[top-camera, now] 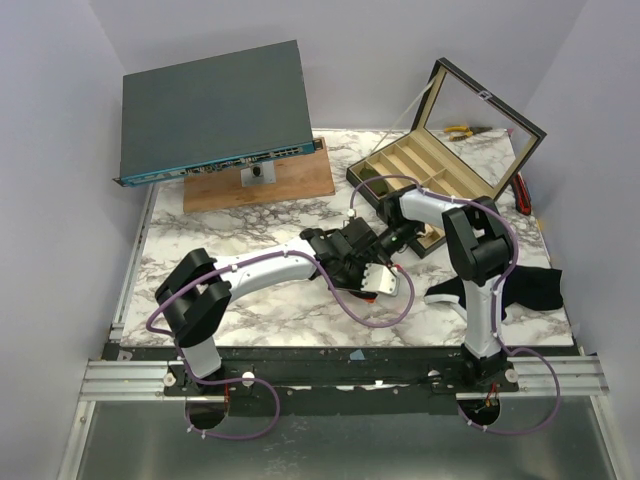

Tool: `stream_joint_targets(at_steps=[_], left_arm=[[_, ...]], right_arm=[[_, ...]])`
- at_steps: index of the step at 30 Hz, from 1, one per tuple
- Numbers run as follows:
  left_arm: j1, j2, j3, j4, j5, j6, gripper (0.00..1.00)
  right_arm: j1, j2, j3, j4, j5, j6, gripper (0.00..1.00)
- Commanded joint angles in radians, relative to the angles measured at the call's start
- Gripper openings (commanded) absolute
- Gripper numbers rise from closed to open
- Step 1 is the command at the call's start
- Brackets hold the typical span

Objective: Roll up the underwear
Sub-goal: Pick up the underwear from the center of the board.

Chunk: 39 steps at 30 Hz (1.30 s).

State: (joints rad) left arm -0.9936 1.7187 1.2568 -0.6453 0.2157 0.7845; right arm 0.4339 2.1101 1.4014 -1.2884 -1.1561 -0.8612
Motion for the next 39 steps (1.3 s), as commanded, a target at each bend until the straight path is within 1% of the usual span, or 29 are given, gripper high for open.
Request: stream_joint_targets(at_steps=[1, 2, 7, 11, 13, 15, 17, 18, 20, 22, 25, 29, 31, 32, 36, 39], left_arm=[[-0.007, 0.017, 0.030, 0.017, -0.001, 0.002, 0.00], [-0.007, 0.016, 0.030, 0.019, -0.001, 0.000, 0.00], [-0.007, 0.014, 0.028, 0.036, -0.008, -0.008, 0.00], [-0.007, 0.010, 0.027, 0.056, -0.029, -0.019, 0.00], [-0.007, 0.007, 0.026, 0.067, -0.038, -0.024, 0.08], [-0.006, 0.002, 0.027, 0.073, -0.046, -0.026, 0.13], [-0.005, -0.003, 0.030, 0.079, -0.053, -0.031, 0.19], [-0.004, -0.005, 0.032, 0.079, -0.054, -0.036, 0.23], [-0.002, -0.012, 0.037, 0.081, -0.052, -0.045, 0.36], [0.000, -0.021, 0.045, 0.076, -0.043, -0.052, 0.42], [0.003, -0.039, 0.052, 0.076, -0.041, -0.065, 0.59], [0.009, -0.075, 0.053, 0.069, -0.041, -0.075, 0.78], [0.014, -0.095, 0.055, 0.064, -0.039, -0.083, 0.94], [0.018, -0.105, 0.056, 0.062, -0.039, -0.087, 0.99], [0.034, -0.149, 0.045, 0.053, -0.032, -0.103, 0.99], [0.046, -0.192, 0.022, 0.046, -0.027, -0.107, 0.99]], right_arm=[[0.019, 0.027, 0.040, -0.066, -0.047, -0.039, 0.22], [0.018, 0.029, 0.042, -0.072, -0.048, -0.042, 0.20], [0.018, 0.019, 0.050, -0.087, -0.051, -0.047, 0.15], [0.019, -0.026, 0.031, -0.030, -0.030, 0.009, 0.08], [0.018, -0.059, 0.006, 0.016, -0.008, 0.050, 0.04], [0.018, -0.098, -0.020, 0.063, 0.012, 0.091, 0.01], [0.019, -0.137, -0.047, 0.113, 0.038, 0.134, 0.01], [0.019, -0.158, -0.060, 0.139, 0.056, 0.156, 0.01], [0.018, -0.192, -0.090, 0.186, 0.082, 0.202, 0.01], [0.019, -0.216, -0.109, 0.216, 0.105, 0.225, 0.01], [0.018, -0.249, -0.126, 0.248, 0.141, 0.259, 0.01], [0.019, -0.283, -0.152, 0.291, 0.192, 0.299, 0.01], [0.017, -0.295, -0.161, 0.308, 0.219, 0.315, 0.00], [0.015, -0.298, -0.163, 0.313, 0.230, 0.321, 0.00], [-0.013, -0.324, -0.166, 0.345, 0.290, 0.360, 0.00], [-0.076, -0.343, -0.158, 0.363, 0.328, 0.388, 0.00]])
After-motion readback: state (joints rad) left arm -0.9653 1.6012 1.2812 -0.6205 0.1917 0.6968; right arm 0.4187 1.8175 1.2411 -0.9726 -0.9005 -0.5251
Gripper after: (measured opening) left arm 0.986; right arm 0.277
